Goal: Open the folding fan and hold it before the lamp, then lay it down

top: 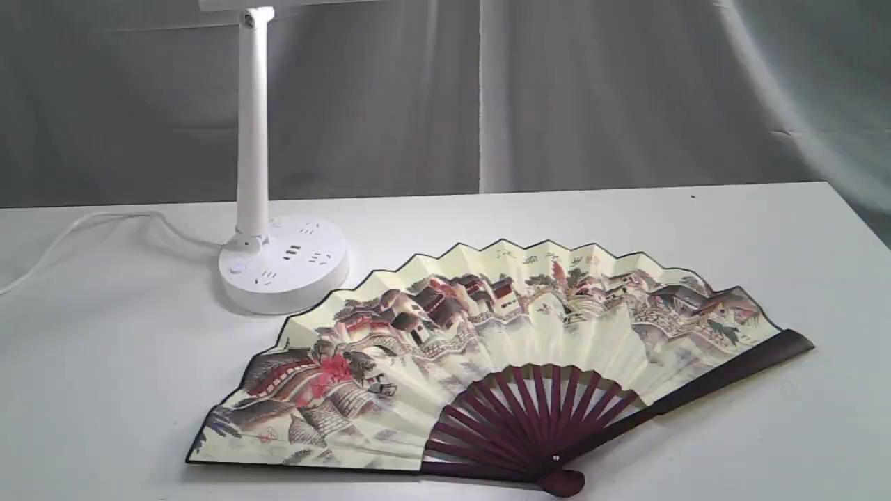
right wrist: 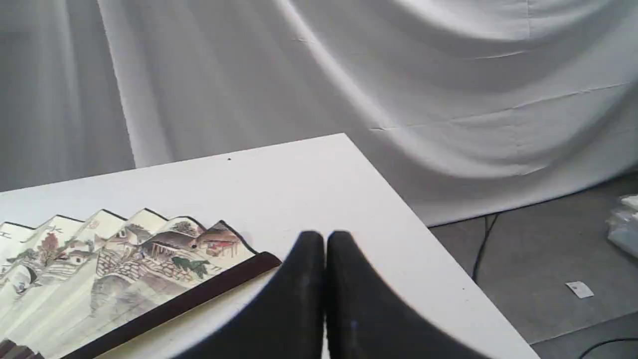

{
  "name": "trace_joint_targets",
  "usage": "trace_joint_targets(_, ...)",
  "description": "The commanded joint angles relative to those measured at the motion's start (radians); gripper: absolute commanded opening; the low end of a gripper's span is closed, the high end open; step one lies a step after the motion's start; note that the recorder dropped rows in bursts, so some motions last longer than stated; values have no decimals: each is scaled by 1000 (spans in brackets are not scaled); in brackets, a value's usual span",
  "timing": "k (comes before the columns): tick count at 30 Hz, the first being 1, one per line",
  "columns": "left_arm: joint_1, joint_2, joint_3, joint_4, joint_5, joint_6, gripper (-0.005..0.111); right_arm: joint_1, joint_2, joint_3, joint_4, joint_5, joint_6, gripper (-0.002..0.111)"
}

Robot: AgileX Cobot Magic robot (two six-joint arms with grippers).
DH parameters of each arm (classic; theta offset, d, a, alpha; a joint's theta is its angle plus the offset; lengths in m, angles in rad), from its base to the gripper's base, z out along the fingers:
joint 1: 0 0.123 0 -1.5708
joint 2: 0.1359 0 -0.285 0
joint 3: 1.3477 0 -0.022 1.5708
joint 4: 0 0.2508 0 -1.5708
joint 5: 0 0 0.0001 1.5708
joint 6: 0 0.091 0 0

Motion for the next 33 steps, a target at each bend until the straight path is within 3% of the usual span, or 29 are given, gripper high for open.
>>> trace_joint_targets(1,-7,-2,4,-8,-16,-10,0,3,-3,4,-5,-13,2,0)
trace_joint_targets(33,-7,-2,4,44,-16,-4,0,3,-3,4,-5,-13,7,0)
